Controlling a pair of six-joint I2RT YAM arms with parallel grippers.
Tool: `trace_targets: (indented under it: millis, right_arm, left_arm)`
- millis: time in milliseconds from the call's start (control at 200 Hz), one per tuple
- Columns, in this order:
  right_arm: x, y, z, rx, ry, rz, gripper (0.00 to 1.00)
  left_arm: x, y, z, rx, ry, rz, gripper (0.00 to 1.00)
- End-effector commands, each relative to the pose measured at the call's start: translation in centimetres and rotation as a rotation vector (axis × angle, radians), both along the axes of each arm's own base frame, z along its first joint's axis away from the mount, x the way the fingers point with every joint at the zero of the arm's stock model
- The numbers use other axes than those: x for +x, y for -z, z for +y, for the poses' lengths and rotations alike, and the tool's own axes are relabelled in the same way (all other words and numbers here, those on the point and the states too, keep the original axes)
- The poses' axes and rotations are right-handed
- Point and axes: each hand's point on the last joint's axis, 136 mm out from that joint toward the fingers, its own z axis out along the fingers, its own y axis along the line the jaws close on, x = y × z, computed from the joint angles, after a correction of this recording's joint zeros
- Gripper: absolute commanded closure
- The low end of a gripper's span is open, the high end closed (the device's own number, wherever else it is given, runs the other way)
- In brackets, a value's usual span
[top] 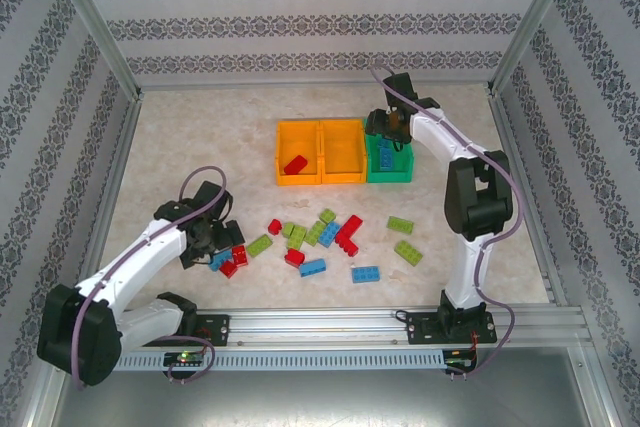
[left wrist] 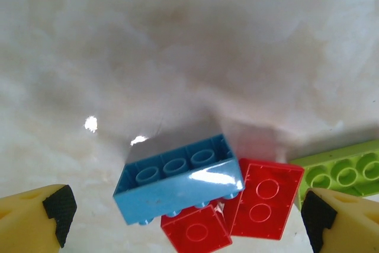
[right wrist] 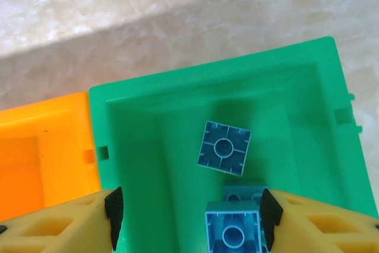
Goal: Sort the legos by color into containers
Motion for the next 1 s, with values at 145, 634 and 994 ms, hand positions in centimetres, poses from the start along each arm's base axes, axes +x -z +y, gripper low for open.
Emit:
trace_targets:
  millis: [145,634,994]
  right_arm:
    - [-1.1,-1.8,1.3,0.061,-0.022,-0.031,0.34]
    - [-1.9,-1.0,1.3,0.055,-0.036,-0.016,0.33]
    - [-2.2,-1.2,1.0,0.047,-0.034,-0.016,0.33]
  left_arm:
    - [-3.0,1.4,-0.2,-0.082,-0.169,0.066,0.0]
    - [-1.4,2.0,-0.1,-0.079,-0.234,0.004,0.0]
    - [-0.2,2.9,-0.3,-0.082,-0.241,0.003,0.0]
